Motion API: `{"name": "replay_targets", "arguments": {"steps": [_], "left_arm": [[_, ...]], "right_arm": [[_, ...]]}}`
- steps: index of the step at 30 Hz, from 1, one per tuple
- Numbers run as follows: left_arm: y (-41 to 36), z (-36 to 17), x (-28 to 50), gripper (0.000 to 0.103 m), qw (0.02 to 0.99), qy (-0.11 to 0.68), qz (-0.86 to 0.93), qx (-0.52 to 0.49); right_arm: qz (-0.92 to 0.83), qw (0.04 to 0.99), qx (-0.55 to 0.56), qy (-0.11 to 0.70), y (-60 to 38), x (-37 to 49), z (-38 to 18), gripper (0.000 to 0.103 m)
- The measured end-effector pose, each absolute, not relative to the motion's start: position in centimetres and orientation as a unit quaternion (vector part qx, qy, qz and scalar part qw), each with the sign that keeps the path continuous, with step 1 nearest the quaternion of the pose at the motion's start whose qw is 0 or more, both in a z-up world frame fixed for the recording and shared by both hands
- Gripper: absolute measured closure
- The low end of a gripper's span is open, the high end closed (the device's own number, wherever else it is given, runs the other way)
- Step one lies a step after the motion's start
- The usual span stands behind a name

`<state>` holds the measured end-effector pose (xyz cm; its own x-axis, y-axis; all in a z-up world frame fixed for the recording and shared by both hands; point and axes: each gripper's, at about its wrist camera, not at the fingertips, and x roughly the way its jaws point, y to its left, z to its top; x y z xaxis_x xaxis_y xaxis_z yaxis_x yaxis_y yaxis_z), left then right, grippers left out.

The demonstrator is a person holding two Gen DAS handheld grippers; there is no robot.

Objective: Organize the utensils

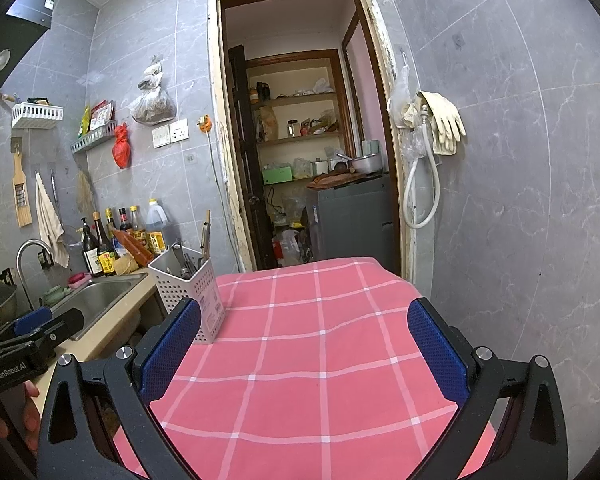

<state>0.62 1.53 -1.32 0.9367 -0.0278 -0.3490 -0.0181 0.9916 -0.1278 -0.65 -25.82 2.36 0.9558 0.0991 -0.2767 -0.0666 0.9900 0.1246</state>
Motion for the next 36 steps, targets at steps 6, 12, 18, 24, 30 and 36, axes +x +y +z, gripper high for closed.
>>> {"name": "replay_targets", "arguments": {"steps": [6,12,18,24,30,36], "left_arm": [[1.56,-1.16,0.64,0.001,0.982,0.178,-0.003,-0.065],[1.54,-1.22,0.60,0.001,0.982,0.178,-0.004,-0.064],[1.54,-1.24,0.59,0.001,0.982,0.177,-0.004,-0.064],[1.59,-1.07,0.67,0.001,0.981,0.180,-0.008,-0.069],[1.35,-1.20,0.28,0.001,0.981,0.182,-0.011,-0.072],[1.16,-1.25,0.18,0.001,0.981,0.184,-0.005,-0.064]], "right_arm": [[0.042,0.987,0.057,0.143,-25.79,-0.67,2.34,0.001],[0.042,0.987,0.057,0.143,-25.78,-0.66,2.34,0.001],[0.041,0.987,0.058,0.143,-25.78,-0.70,2.35,0.001],[0.042,0.987,0.058,0.143,-25.85,-0.67,2.34,0.001],[0.042,0.987,0.058,0.144,-25.88,-0.65,2.33,0.001],[0.041,0.987,0.058,0.144,-25.89,-0.65,2.33,0.001]]}}
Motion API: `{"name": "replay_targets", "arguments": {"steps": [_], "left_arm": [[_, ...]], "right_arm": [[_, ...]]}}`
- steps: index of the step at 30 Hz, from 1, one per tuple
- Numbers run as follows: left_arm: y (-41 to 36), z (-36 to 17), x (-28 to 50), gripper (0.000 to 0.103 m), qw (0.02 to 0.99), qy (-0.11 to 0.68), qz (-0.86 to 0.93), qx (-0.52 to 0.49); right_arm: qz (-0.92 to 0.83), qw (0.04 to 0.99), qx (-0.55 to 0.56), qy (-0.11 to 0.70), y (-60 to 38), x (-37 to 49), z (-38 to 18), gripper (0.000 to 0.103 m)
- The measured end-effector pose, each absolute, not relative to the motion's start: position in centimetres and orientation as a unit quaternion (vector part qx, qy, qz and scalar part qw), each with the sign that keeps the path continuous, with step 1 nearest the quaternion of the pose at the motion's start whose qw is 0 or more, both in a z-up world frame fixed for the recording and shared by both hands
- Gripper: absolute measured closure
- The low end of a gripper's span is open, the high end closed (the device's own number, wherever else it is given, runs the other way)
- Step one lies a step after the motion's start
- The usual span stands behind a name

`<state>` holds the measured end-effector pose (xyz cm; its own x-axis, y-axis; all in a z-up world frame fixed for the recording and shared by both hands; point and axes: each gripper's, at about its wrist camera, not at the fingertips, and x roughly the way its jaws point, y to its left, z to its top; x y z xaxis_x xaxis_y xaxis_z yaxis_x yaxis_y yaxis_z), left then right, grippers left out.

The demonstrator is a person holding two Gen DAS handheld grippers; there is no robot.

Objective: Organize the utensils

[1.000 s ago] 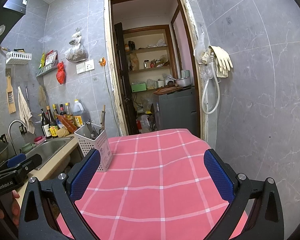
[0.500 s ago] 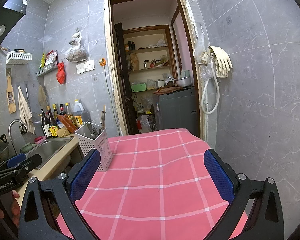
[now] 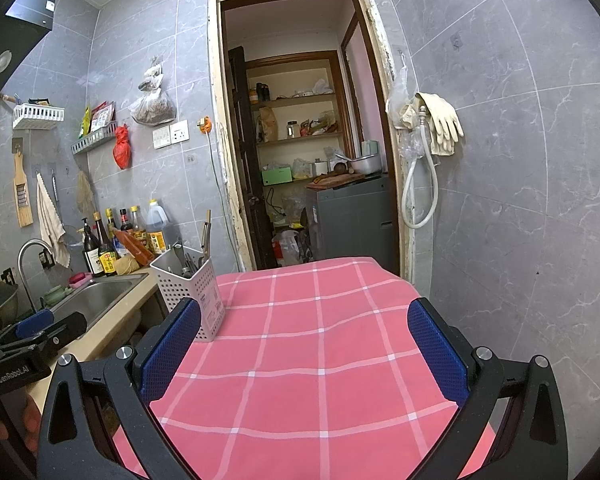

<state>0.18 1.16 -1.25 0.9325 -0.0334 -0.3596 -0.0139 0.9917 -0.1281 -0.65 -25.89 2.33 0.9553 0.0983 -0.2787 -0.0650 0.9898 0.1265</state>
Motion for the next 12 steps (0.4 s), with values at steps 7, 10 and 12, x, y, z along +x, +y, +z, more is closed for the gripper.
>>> {"name": "replay_targets", "arguments": {"steps": [7,10,12], "left_arm": [[1.36,-1.29,0.15,0.001,0.980,0.189,-0.002,-0.067],[1.43,-1.36,0.07,0.001,0.980,0.189,-0.001,-0.064],[1.43,-1.45,0.03,0.001,0.980,0.190,-0.001,-0.063]], "right_arm": [[0.041,0.987,0.059,0.145,-25.98,-0.75,2.25,0.001],[0.041,0.987,0.060,0.145,-25.96,-0.81,2.25,0.001],[0.041,0.987,0.060,0.146,-26.02,-0.77,2.23,0.001]]}}
